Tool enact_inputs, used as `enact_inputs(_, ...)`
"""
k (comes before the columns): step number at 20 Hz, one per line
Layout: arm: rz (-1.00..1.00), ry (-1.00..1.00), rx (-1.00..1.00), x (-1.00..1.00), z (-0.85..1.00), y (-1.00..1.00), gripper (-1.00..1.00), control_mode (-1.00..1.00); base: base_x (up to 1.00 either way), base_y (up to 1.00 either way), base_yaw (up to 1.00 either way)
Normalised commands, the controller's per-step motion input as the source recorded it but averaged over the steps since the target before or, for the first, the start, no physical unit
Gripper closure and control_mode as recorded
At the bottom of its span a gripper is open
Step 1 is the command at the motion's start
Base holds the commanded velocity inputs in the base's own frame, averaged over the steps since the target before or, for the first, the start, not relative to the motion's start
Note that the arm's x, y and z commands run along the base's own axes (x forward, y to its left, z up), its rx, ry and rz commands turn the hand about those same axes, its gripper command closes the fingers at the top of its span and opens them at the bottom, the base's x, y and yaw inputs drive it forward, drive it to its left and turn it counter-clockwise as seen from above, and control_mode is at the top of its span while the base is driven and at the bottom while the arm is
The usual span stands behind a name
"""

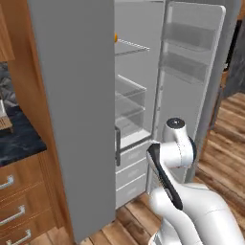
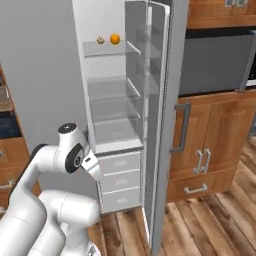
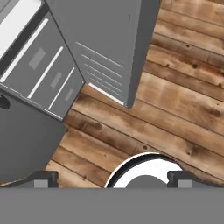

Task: Pick the banana and orange from the fridge and place them on the plate next to the blender to make a fruit smoothie.

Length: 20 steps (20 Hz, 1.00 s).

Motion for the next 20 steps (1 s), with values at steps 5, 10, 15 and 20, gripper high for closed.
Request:
enact_inputs(5,0.00,0.00,0.00,0.00,0.00,0.00,-1.00,1.00,0.89,-0.14,0.40)
enact_inputs(10,0.00,0.00,0.00,0.00,0.00,0.00,-1.00,1.00,0.58,-0.29,0.42)
enact_inputs(15,0.00,0.00,0.00,0.00,0.00,0.00,-1.00,1.00,0.44,-0.53,0.42)
enact_inputs(20,0.00,0.00,0.00,0.00,0.00,0.00,-1.00,1.00,0.40,-0.46,0.41)
